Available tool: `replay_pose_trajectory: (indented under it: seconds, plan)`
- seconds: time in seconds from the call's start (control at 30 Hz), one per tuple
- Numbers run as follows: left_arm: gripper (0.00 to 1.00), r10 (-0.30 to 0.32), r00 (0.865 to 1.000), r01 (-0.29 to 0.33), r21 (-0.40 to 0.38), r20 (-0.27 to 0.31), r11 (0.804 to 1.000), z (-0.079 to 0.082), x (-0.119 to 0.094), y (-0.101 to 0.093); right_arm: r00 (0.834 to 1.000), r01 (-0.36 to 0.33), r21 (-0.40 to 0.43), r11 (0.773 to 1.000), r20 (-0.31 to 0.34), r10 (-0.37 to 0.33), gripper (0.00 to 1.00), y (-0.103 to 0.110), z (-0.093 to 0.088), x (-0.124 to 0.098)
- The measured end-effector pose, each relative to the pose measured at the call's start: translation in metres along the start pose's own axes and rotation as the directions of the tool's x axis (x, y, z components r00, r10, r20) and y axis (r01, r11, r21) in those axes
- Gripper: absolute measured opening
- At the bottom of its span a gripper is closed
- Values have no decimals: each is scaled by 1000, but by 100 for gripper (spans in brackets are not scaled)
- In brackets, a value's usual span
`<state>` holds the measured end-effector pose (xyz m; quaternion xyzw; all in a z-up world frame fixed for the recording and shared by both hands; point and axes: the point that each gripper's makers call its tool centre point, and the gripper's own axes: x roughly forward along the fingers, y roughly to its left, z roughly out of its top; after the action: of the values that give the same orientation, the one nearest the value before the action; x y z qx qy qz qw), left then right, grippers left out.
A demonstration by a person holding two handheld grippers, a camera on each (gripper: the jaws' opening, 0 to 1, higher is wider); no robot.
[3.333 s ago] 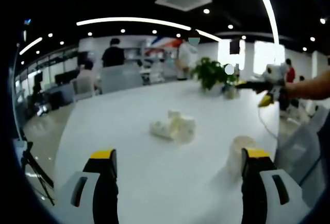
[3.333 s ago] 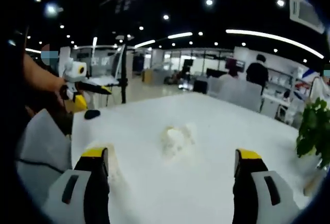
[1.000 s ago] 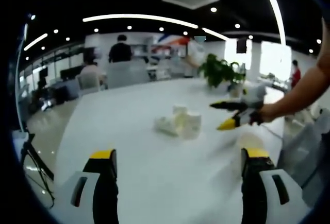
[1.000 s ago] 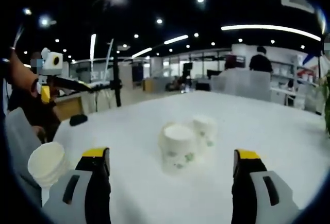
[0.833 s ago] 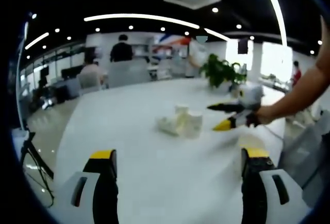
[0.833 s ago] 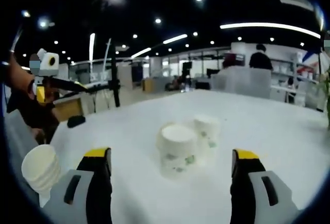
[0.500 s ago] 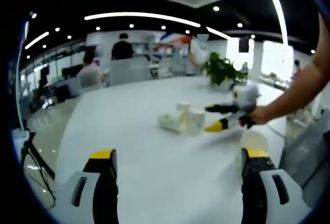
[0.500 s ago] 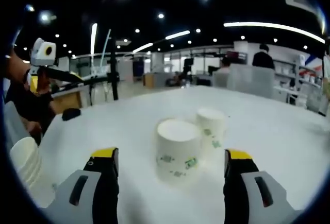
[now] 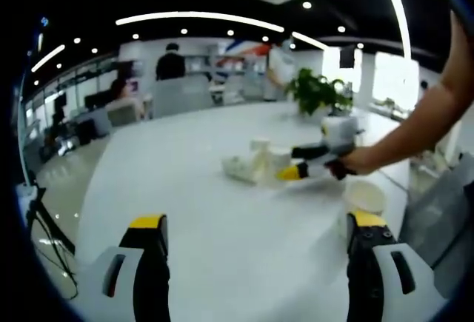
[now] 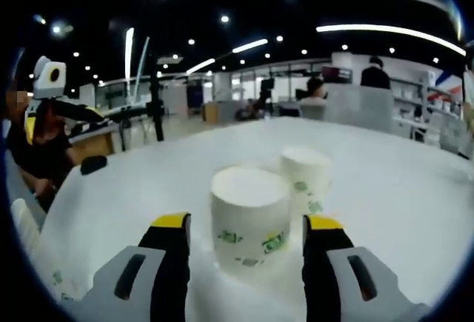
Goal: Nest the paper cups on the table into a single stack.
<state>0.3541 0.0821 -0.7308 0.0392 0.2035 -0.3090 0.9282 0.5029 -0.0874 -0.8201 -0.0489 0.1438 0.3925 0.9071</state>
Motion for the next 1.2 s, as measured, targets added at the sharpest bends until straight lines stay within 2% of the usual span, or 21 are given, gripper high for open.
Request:
replay_pose_trajectory:
  seconds: [0.23, 0.57, 0.83, 0.9, 1.2]
  plan:
    - [98, 3, 1000, -3, -5, -4, 1000, -2, -2, 1, 1000, 8, 20, 1000, -7, -8, 39, -3, 0, 2]
    - [98, 0, 1000, 0, -6, 8, 1000, 1, -1, -2, 1000, 10, 23, 1000, -8, -10, 38, -2, 0, -3]
    - [98, 0, 1000, 0, -5, 17, 1000, 6, -2, -3, 1000, 6, 23, 1000, 7, -6, 38, -2, 11, -7]
    - [98, 0, 1000, 1, -6, 20, 1000, 7, -2, -3, 1000, -3, 47, 999, -1, 3, 38, 0, 13, -7]
    - [98, -6, 1000, 6, -4, 24, 1000, 10, -2, -4, 1000, -10, 39, 999, -7, 10, 37, -1, 22, -10]
